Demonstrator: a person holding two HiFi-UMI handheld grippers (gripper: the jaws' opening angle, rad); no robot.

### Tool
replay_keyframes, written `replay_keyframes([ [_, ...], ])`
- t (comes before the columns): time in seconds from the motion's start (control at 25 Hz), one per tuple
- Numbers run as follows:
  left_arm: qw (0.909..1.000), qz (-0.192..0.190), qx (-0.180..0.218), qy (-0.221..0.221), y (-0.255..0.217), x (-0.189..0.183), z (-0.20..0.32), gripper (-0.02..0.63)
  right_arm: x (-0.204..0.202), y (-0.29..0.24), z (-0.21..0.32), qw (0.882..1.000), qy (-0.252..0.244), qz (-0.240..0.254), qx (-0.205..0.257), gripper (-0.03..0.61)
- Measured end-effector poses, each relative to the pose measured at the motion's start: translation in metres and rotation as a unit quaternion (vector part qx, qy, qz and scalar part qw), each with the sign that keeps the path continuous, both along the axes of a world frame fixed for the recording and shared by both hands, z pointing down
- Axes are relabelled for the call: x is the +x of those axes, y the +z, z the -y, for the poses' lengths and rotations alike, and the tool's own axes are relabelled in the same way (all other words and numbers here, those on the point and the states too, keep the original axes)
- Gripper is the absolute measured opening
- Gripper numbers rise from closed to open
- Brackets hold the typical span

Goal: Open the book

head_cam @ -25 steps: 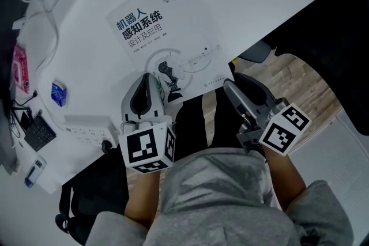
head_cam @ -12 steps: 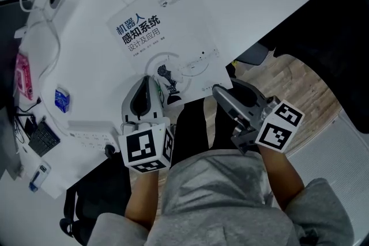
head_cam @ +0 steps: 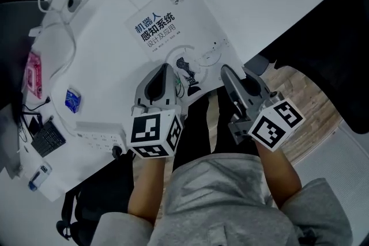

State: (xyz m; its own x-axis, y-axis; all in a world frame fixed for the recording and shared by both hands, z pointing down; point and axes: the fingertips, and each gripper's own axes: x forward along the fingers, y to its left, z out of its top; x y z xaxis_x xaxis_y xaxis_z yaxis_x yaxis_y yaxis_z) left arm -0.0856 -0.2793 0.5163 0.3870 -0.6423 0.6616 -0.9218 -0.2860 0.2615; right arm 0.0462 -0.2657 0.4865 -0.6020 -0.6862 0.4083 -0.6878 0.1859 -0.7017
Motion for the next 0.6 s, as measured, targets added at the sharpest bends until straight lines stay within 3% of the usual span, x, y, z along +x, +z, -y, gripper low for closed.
replay_keyframes([
  [0.24,0.9993,-0.001,0.019,-0.031,-0.041,-0.026,-0.012,0.009,-0.028,-0.043,-0.003,0.994,-0.055,-0.065,0.063,0.044],
  [0.6,0.9924,-0.020,0.069,-0.099,-0.102,-0.069,-0.035,0.009,-0.095,-0.082,-0.024,0.973,-0.145,-0.117,0.136,0.045],
])
